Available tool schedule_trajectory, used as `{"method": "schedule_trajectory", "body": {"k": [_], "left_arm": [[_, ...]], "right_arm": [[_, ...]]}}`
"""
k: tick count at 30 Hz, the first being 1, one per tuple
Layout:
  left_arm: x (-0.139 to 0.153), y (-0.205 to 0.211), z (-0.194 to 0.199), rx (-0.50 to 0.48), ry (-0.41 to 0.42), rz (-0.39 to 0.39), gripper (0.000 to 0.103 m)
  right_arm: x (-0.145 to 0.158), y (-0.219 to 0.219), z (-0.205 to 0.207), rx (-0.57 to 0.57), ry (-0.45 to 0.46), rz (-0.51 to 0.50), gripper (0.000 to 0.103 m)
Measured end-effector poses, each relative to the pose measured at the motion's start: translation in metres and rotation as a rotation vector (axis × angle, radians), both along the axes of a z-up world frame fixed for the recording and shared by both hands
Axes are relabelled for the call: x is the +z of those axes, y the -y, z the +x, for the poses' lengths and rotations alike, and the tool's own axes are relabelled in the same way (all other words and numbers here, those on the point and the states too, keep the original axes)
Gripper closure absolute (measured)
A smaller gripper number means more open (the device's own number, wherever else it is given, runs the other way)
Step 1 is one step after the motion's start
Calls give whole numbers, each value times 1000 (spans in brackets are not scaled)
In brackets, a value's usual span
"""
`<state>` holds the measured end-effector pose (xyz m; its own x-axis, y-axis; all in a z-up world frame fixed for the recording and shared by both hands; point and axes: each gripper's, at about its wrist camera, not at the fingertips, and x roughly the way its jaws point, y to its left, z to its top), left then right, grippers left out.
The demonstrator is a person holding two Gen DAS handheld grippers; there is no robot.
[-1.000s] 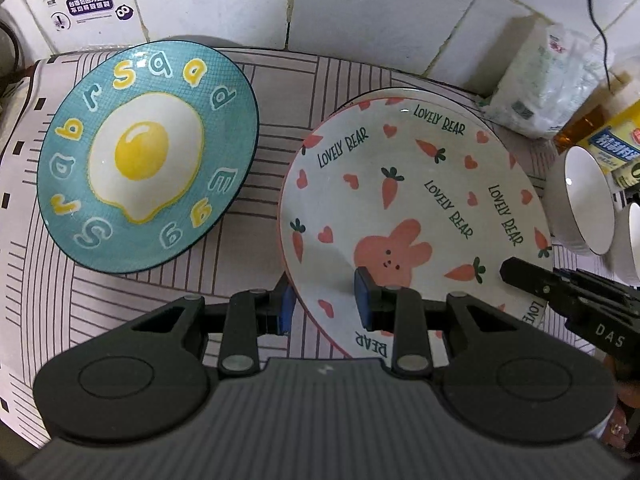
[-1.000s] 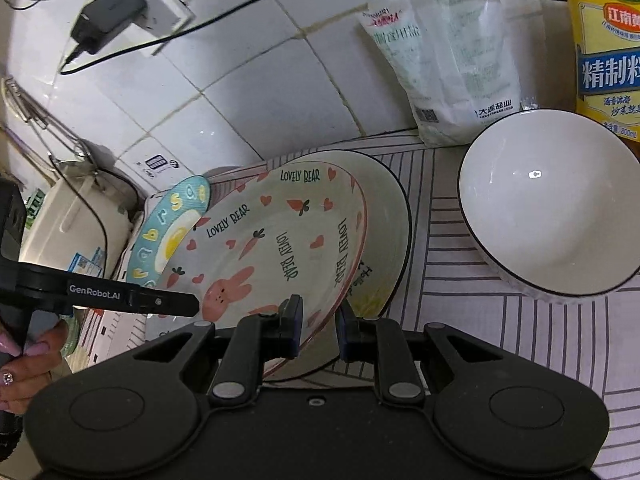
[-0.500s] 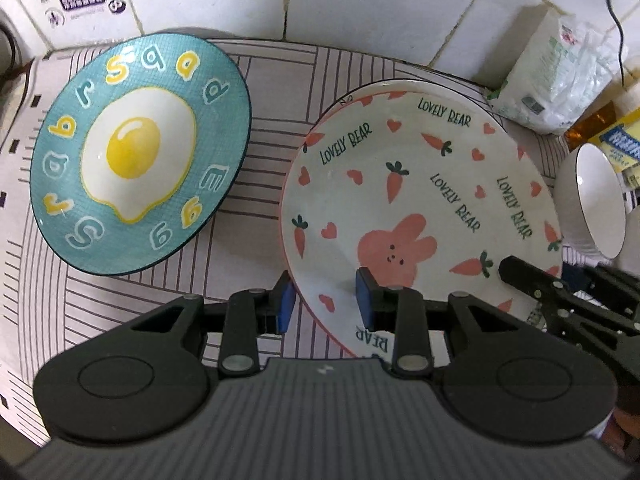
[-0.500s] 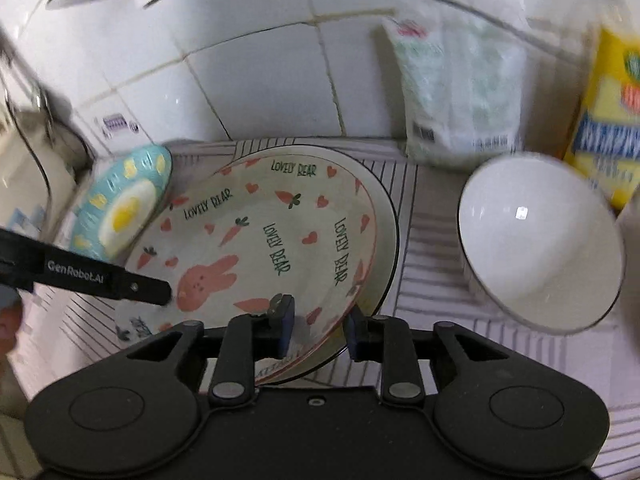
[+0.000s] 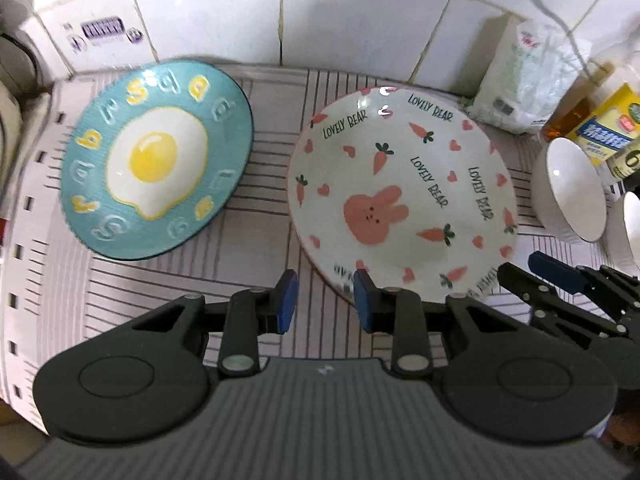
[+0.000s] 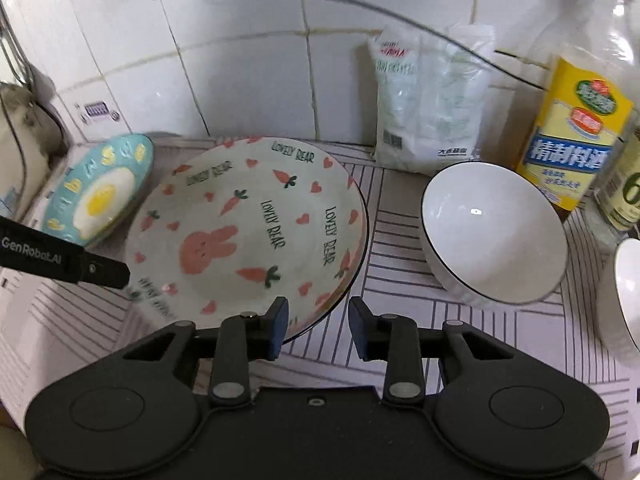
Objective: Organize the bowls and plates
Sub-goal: 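Carry the rabbit plate with the right gripper and stack it on the white plate, then move the right gripper to the teal fried-egg plate and grasp its rim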
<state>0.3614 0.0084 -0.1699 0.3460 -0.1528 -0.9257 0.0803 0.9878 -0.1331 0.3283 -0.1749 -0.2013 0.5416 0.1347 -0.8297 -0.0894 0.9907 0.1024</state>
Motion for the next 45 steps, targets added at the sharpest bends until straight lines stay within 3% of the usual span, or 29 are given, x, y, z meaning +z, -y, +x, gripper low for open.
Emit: {"method": "schedule_trajectory", "body": {"k": [11,13,14,18,23,25,35,45], "left_arm": [[71,-34,-60,-28,118,1,72],[85,-44,-70,-28,149,-3,69],[91,-49,-74,-29,160,-7,67],[113,-67,-91,-45,206,-5,57],[131,-96,-108,-55,244,-23,56],[136,-107,-110,-60,253,-21,54],[136,-182,-95,-83,271,-12,38],[109,-238,-56,-176,273,0,11]], "right_arm": [[76,-6,-58,94,111,44,61],[93,-10,-69,118,150,61,43],[99,-11,-73,128,167,68,40],[126,-23,-90,158,227,81,34],[150,-46,-105,186,286,95,27],[156,-58,-108,193,303,97,19],[156,-131,-108,218,362,105,14],[128,-199,-86,217,391,42,11]]}}
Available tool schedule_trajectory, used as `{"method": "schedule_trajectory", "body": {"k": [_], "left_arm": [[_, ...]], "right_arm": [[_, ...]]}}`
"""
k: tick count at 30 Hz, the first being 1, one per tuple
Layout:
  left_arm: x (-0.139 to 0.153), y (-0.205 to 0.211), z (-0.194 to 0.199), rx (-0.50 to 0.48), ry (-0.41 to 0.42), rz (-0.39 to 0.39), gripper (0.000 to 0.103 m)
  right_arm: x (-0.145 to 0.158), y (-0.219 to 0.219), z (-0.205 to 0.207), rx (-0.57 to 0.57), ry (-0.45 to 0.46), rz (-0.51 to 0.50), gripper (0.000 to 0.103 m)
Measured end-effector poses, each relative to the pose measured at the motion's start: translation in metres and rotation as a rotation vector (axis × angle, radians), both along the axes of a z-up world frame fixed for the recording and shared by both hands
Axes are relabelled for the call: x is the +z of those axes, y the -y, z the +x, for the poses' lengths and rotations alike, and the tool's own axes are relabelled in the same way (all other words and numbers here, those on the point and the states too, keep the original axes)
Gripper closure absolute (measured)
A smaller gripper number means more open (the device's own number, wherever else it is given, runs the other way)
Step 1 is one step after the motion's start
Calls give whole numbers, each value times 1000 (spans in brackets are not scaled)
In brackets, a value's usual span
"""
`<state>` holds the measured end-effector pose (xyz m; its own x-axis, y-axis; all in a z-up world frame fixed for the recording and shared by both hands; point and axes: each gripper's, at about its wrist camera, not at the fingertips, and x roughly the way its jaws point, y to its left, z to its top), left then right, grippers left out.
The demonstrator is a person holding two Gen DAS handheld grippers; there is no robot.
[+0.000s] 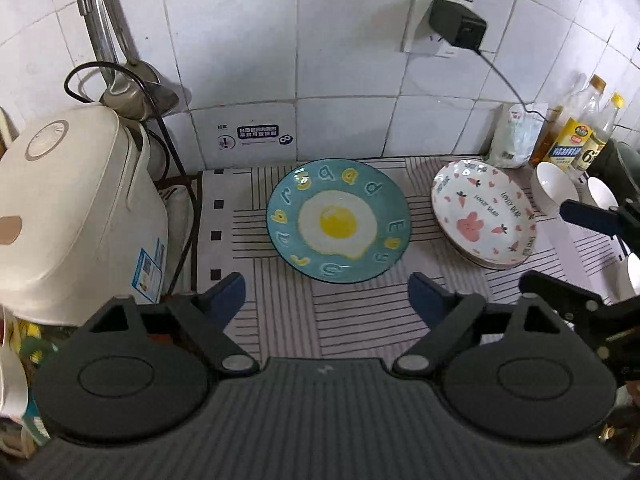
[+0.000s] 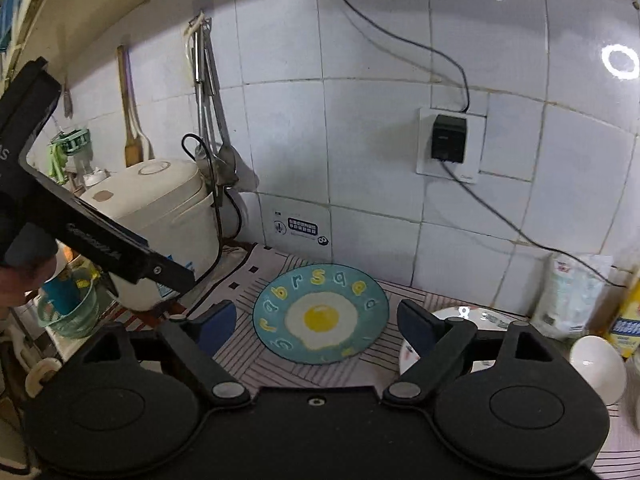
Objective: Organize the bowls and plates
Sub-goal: 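Move the right gripper to the teal fried-egg plate and grasp its rim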
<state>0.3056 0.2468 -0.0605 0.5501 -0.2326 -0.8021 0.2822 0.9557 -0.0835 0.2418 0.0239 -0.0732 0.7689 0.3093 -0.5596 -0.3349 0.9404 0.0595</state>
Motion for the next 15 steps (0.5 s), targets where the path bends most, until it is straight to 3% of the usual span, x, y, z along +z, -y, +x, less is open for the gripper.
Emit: {"method": "schedule_trajectory", "body": {"k": [6,15], "left_arm": [[-31,-19,35,-20,-15,-24,7],[-85,-22,84,-28,-34,-42,7]], "right_arm": [[-39,-14,33,-43,-54,49,10],[-112,-7,74,-236,-165,239,14]]}}
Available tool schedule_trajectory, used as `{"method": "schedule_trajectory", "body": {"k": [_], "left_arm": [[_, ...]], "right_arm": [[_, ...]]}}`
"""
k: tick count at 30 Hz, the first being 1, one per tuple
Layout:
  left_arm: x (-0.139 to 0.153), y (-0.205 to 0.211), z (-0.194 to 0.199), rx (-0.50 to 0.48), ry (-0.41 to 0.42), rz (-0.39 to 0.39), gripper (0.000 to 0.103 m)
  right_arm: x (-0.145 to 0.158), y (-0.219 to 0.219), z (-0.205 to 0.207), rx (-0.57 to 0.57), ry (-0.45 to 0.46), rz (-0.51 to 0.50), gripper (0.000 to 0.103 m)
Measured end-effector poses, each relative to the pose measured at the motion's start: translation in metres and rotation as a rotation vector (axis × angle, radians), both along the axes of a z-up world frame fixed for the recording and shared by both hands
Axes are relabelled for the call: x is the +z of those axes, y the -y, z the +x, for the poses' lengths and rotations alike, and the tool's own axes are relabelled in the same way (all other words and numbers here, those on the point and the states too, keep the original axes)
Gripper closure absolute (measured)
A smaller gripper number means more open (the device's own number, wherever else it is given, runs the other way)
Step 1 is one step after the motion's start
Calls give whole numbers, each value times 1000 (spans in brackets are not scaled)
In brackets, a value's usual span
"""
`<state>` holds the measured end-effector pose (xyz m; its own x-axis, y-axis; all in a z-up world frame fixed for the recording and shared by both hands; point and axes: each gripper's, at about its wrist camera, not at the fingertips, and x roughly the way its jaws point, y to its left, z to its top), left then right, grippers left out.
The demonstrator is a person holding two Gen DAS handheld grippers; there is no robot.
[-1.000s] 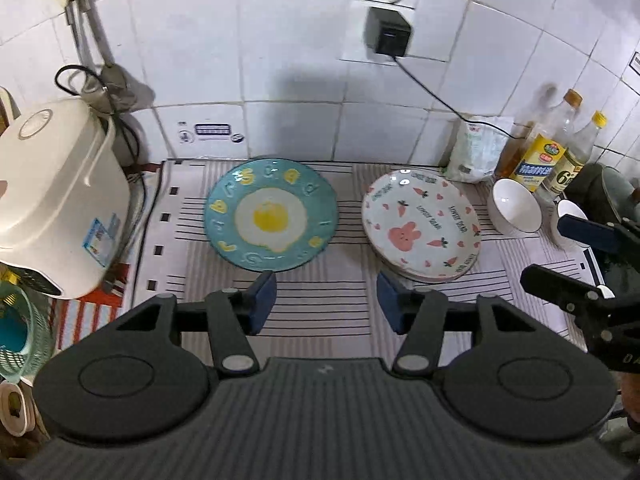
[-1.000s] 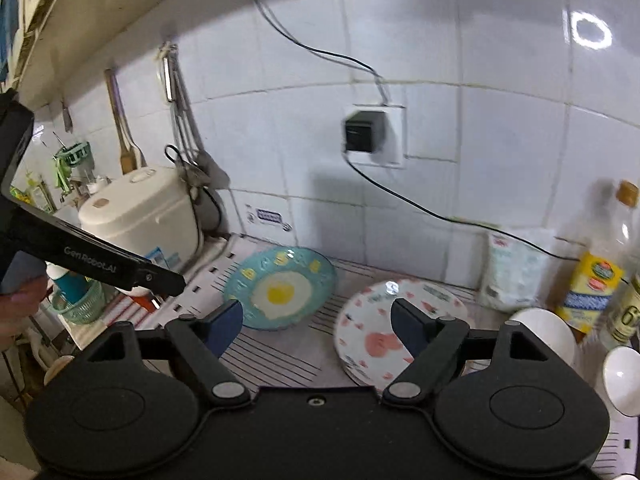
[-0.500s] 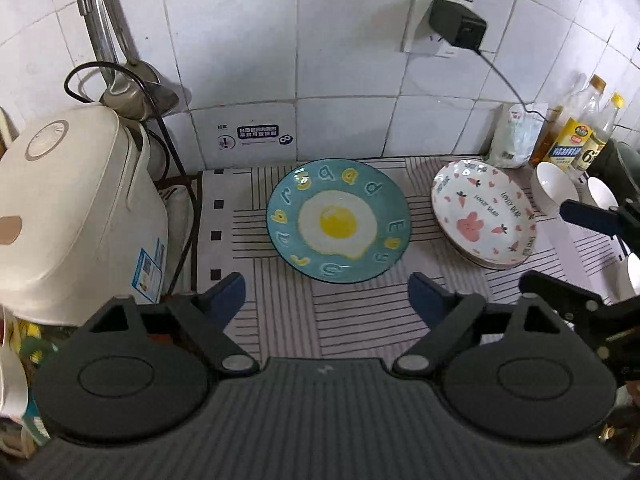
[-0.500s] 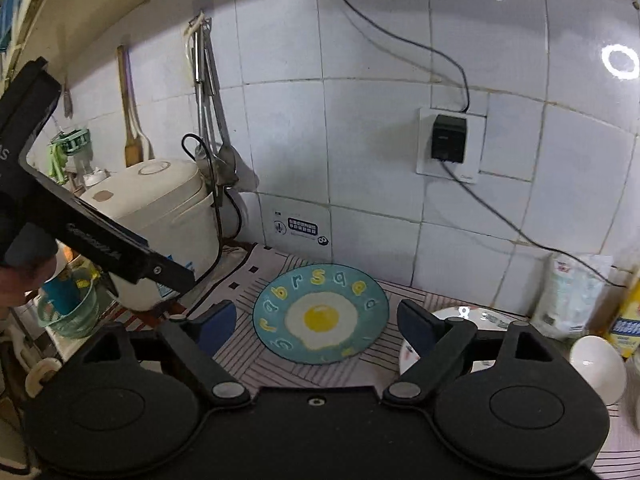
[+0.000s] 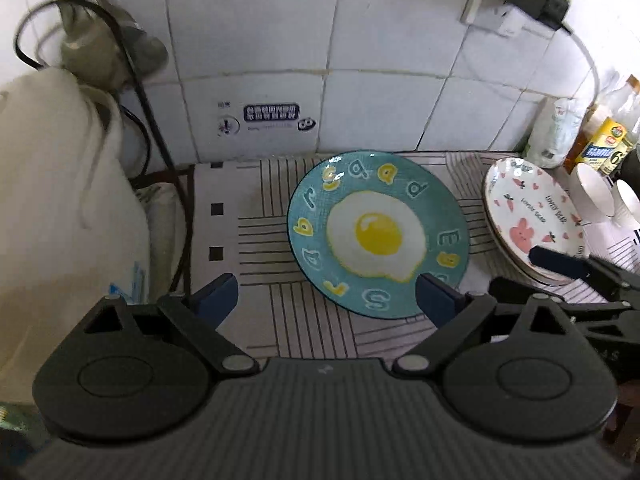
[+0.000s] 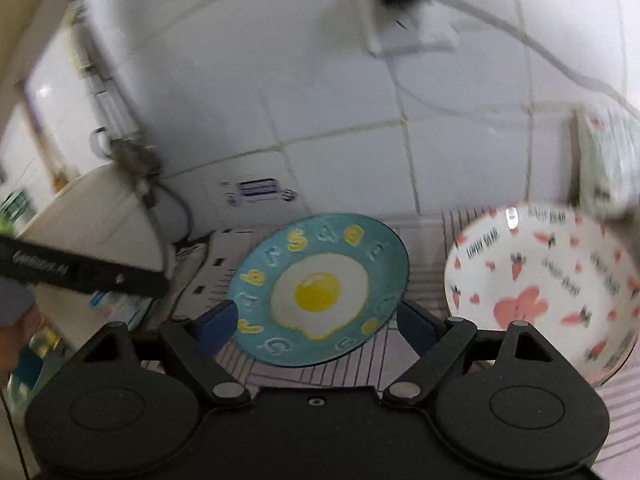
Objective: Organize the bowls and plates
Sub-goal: 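Move the right gripper to the teal fried-egg plate and grasp its rim, then lift the teal plate with the right gripper and stack it on the rabbit plate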
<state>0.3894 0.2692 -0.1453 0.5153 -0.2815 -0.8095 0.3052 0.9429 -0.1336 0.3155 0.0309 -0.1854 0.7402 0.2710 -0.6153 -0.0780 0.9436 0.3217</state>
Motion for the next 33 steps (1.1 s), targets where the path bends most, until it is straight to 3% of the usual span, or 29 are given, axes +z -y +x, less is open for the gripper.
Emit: {"method": "schedule_trajectory", "body": {"k": [5,11,13,17,19,20,24,33], "left_arm": [[-39,11,23,22,-48,-17,9],[-73,18,48,72,-81,-10,20],[-79,18,55,86,-85,-11,33],[-87,18,65,94,-93,-22,51],[-92,17,67,100,-95,-32,68],[-95,17,68,107,-101,-28,71],[-105,11,68,131,-98,-85,74],[-92,12,63,63,-109,-51,77]], "right_arm": [[-41,-3,21,-62,-64,42,22],[-74,-5,36,-95,-102,103,41],[-79,-4,39,-110,-95,121,51],[-82,-3,41,-145,-86,128,58],[-82,-2,42,-162,-82,115,76],[-83,0,42,-179,-81,106,82],[-86,3,44,-207,-87,119,83],[-71,6,42,-144,-135,108,82]]}}
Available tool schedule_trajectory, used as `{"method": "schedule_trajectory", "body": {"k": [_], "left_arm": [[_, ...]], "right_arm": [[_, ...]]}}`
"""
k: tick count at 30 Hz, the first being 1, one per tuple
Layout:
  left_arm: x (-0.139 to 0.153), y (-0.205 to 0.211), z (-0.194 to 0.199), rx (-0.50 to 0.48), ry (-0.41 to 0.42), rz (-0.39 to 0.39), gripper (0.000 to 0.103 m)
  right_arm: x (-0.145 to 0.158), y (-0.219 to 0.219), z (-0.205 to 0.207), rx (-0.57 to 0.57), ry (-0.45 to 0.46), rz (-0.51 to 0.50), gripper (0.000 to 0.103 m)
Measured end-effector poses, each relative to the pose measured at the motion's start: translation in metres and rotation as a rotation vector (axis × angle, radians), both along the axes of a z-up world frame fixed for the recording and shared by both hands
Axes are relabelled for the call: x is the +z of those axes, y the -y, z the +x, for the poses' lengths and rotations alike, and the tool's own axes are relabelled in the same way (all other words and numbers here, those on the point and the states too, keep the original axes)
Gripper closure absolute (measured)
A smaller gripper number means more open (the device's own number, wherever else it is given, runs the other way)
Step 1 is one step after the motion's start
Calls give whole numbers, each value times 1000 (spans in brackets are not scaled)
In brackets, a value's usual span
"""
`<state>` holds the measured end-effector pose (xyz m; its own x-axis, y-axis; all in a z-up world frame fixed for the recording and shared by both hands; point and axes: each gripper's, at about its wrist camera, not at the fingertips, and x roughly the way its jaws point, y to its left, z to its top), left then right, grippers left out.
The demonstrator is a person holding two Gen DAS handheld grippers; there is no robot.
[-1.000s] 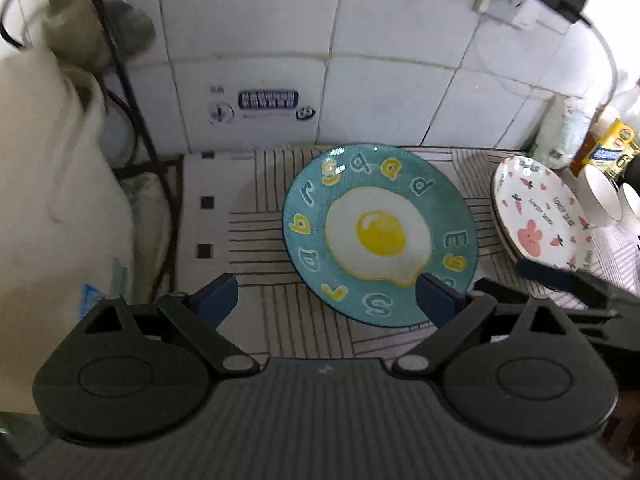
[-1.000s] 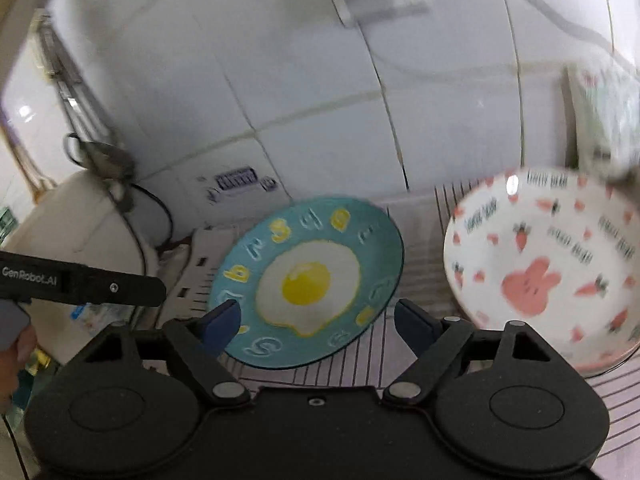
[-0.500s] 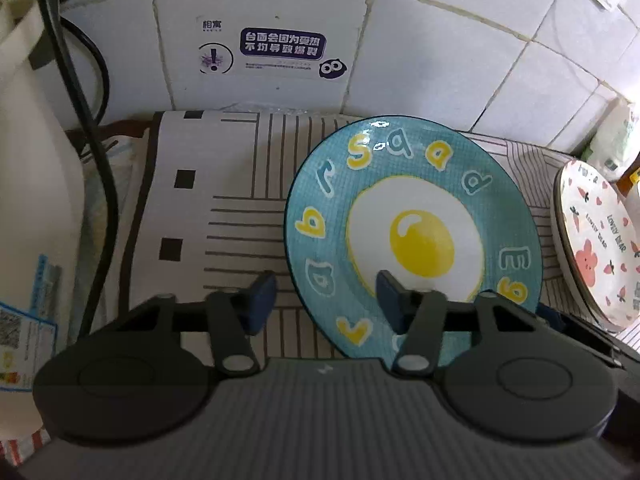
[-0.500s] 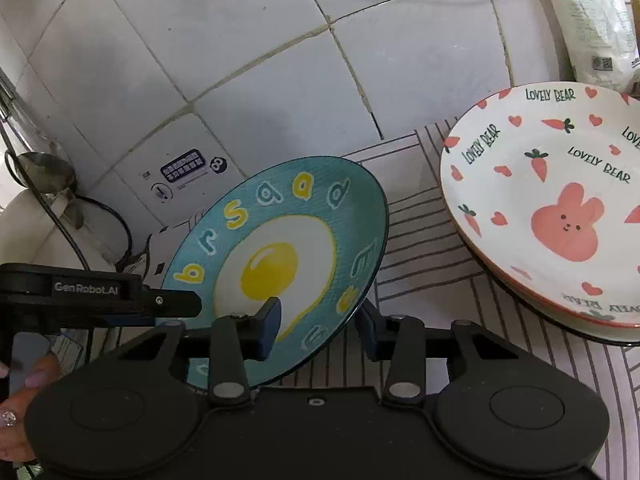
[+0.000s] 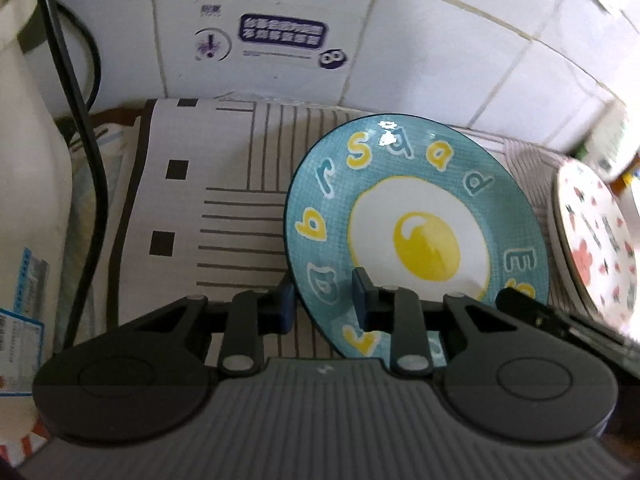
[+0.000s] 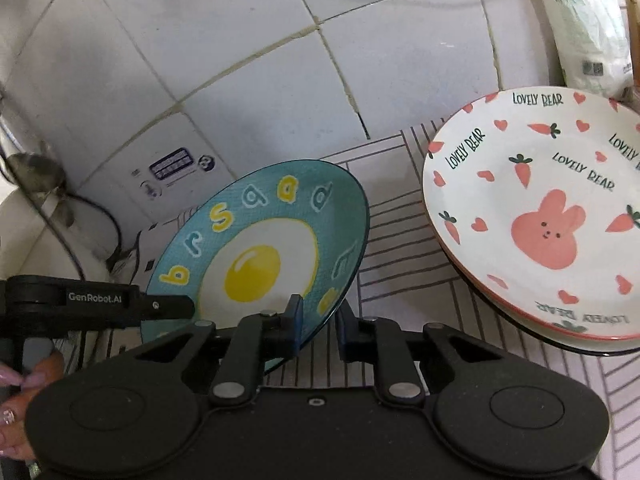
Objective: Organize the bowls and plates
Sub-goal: 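Lift the teal plate with the right gripper and stack it on the rabbit plate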
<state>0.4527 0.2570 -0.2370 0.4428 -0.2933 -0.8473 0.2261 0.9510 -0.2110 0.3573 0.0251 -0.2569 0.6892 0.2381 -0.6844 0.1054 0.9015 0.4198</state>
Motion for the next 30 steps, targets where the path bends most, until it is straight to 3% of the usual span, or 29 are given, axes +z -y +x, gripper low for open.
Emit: {"method": "schedule_trajectory", "body": {"k": [10,18,24,30], "left_arm": [[46,10,-39,-75,63,4,77],[85,50,-53,-160,108,-33,77],[93,94,-50,-268,98,-34,76],[80,137,-40,-328,55,-27,76]], "right_arm": [[41,15,-43,20,53,10,81],[84,54,-73,1,105,-28,80],[98,87,-93,-91,106,-36,80],[89,124,-100,-147,64,-17,80]]}}
